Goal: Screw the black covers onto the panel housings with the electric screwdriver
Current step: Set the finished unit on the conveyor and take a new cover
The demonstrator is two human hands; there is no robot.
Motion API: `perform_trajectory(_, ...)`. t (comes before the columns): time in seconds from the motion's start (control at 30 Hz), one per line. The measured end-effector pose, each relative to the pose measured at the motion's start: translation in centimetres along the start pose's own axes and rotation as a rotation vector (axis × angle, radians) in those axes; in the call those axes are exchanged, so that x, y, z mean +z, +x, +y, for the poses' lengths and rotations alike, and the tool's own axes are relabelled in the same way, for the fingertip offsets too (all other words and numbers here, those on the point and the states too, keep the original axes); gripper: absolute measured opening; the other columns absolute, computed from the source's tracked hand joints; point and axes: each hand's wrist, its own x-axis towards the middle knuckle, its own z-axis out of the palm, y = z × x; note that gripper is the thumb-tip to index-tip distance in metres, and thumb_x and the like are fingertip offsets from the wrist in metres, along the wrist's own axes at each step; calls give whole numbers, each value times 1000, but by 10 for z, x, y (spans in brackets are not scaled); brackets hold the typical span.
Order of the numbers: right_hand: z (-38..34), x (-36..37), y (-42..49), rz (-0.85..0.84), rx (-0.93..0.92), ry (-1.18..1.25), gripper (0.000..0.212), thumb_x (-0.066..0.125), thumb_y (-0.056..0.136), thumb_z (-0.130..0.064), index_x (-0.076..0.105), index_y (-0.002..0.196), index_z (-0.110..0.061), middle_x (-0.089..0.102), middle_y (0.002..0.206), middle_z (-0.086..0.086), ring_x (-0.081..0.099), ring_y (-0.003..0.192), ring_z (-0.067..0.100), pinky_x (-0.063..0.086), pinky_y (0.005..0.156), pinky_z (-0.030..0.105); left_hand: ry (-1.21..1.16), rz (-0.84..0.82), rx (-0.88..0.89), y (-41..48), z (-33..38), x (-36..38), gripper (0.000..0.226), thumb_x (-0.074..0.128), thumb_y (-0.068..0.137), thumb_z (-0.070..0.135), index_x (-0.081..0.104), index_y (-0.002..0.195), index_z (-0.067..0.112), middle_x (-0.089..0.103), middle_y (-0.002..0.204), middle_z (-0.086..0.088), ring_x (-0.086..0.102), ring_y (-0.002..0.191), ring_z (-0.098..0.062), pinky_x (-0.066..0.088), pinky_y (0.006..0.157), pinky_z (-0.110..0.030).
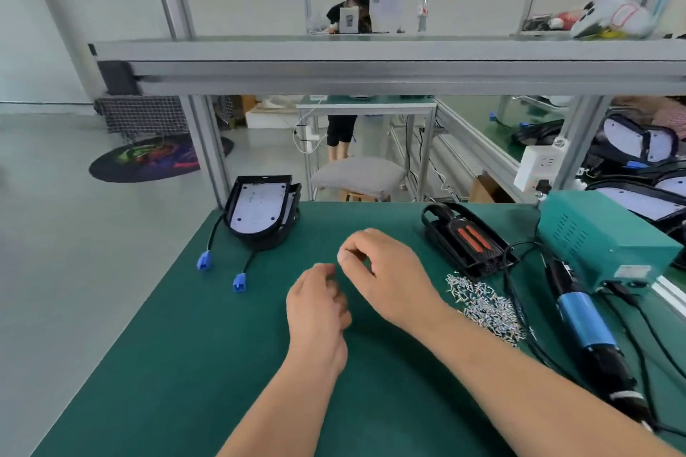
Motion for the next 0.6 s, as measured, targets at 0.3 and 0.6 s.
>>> perform_trajectory(0.3, 21, 87, 126, -207, 6, -187, 63, 60, 96, -26, 40, 156, -26, 37, 164, 5, 65, 112, 28, 54, 85, 43, -179, 188, 39, 17, 10, -16, 16, 56, 91, 17, 49, 77, 20, 29, 60, 6, 21, 49, -14, 20, 40, -28)
perform_trajectory(0.6, 27, 116, 162, -357, -191, -199, 54, 67, 80, 4, 53, 128, -18, 38, 146, 4, 62, 94, 33, 51, 74, 45, -194, 227, 42, 21, 8, -14, 11, 55, 93, 15, 55, 82, 18, 30, 59, 6, 21, 48, -14, 17, 41, -28)
